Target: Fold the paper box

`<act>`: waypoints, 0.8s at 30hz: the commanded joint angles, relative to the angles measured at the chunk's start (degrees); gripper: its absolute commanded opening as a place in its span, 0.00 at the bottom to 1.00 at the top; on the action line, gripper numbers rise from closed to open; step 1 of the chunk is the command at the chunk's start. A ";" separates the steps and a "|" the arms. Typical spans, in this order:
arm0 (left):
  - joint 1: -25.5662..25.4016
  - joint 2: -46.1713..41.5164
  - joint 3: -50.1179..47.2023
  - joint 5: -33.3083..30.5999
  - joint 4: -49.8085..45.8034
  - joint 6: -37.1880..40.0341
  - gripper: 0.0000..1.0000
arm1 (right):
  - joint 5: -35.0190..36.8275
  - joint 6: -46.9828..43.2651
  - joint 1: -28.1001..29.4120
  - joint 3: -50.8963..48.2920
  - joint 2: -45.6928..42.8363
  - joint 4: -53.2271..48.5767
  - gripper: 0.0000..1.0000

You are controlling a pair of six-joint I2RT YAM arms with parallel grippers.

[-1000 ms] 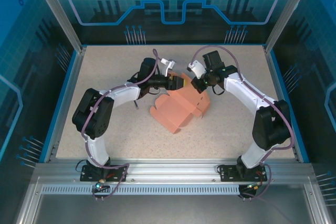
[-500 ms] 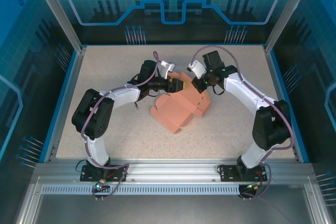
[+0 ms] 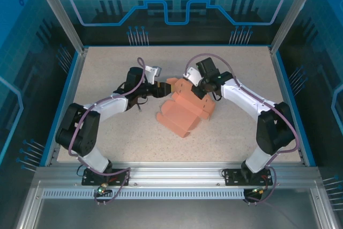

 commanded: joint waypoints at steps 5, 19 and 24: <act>3.56 -4.91 -2.90 -9.68 -2.37 -0.72 0.60 | 7.25 -5.20 2.94 -2.33 0.62 4.07 0.00; 6.72 2.69 3.91 -16.06 -9.91 -4.29 0.60 | 22.87 -15.78 8.08 -9.95 -1.81 19.23 0.00; 6.81 6.23 7.64 -17.12 -12.73 -3.34 0.60 | 26.54 -20.52 9.78 -12.91 -2.34 26.28 0.00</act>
